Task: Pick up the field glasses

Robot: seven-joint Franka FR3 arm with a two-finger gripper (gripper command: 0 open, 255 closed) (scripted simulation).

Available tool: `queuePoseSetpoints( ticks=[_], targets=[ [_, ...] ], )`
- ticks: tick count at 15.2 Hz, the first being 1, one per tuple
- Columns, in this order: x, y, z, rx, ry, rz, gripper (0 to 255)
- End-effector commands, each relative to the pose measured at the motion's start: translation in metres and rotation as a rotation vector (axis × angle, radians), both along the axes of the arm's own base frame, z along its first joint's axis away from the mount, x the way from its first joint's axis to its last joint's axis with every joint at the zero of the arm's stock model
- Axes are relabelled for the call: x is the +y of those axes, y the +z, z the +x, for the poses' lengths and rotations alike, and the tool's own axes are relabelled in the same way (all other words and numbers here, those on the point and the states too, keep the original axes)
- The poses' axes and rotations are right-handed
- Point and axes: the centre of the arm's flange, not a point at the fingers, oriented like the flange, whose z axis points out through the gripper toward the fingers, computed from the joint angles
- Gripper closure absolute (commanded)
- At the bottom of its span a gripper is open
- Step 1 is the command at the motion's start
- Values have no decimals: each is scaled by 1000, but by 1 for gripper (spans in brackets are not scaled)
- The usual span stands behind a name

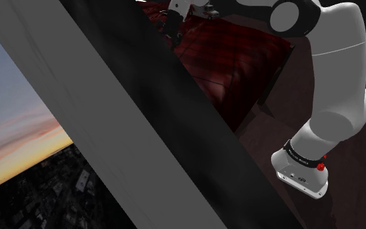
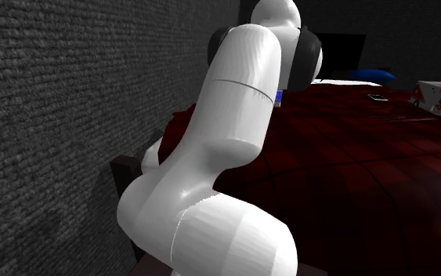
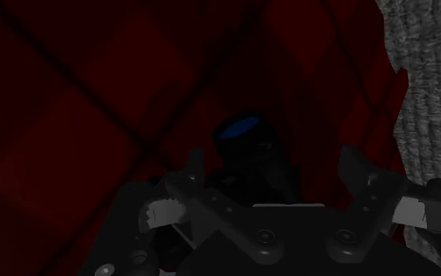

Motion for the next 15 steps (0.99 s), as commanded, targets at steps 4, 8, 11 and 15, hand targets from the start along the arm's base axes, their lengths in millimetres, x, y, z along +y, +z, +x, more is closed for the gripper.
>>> queuePoseSetpoints(
  ticks=[4, 8, 11, 15],
  targets=[
    [-2, -22, 0, 43, -73, 135, 0],
    [-2, -46, 0, 43, -73, 135, 0],
    [-2, -46, 0, 43, -73, 135, 255],
    [-3, -49, -1, 43, -73, 135, 255]
  ],
)
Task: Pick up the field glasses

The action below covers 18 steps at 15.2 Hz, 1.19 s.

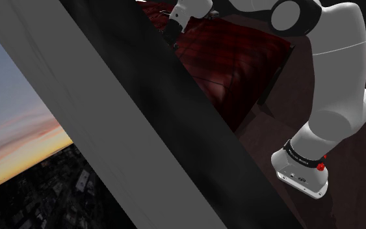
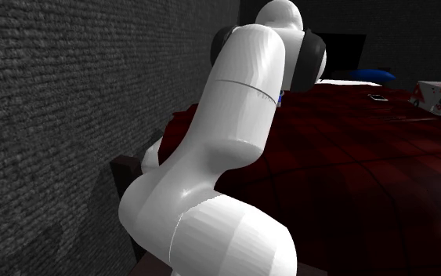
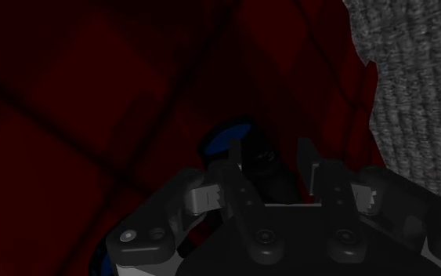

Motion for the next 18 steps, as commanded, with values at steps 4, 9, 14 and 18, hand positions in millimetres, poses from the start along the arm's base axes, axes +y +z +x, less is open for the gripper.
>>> queuePoseSetpoints(
  ticks=[4, 9, 14, 18],
  targets=[
    [-1, -8, 0, 13, -5, -8, 255],
    [-4, 15, 0, 12, -4, -8, 255],
    [-4, 42, 0, 12, -4, -8, 255],
    [-4, 63, 0, 12, -4, -8, 255]
  ],
)
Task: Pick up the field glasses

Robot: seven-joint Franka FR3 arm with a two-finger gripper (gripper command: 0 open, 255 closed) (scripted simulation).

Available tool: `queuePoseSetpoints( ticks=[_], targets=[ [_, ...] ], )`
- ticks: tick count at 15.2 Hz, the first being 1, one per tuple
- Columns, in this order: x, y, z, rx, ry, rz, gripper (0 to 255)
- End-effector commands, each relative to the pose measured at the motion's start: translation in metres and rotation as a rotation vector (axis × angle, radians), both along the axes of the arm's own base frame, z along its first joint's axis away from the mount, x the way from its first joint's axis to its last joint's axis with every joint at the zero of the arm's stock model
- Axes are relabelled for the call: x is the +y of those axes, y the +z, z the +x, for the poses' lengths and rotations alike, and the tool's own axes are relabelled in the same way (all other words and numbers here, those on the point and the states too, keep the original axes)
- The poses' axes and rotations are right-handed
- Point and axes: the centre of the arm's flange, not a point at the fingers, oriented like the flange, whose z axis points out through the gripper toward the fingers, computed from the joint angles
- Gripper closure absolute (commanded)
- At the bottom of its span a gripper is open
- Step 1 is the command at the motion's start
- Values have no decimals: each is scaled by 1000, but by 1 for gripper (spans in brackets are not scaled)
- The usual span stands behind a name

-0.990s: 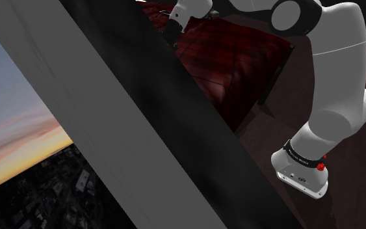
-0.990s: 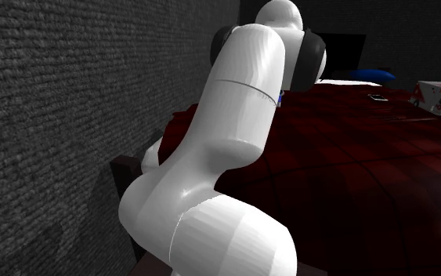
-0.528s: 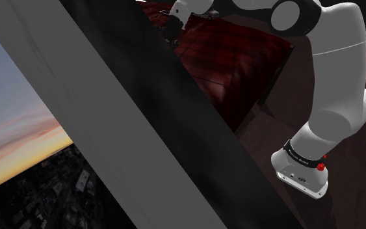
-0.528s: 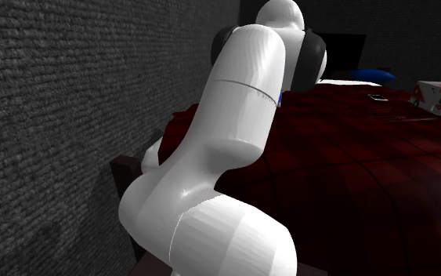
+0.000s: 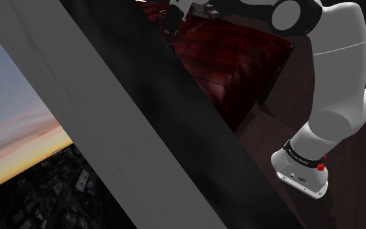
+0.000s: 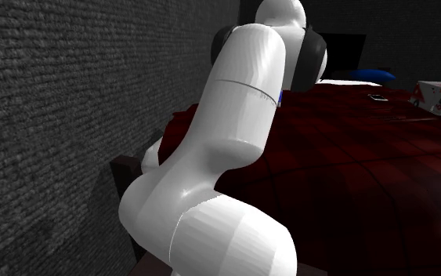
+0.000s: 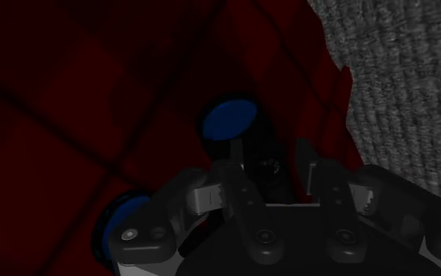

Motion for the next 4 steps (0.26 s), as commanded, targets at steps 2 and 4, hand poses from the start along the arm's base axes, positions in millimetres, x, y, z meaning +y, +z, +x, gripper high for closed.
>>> queuePoseSetpoints(
  ticks=[2, 4],
  targets=[
    [0, 18, 0, -1, 0, 0, 255],
    [0, 19, 0, -1, 0, 0, 255]
  ],
)
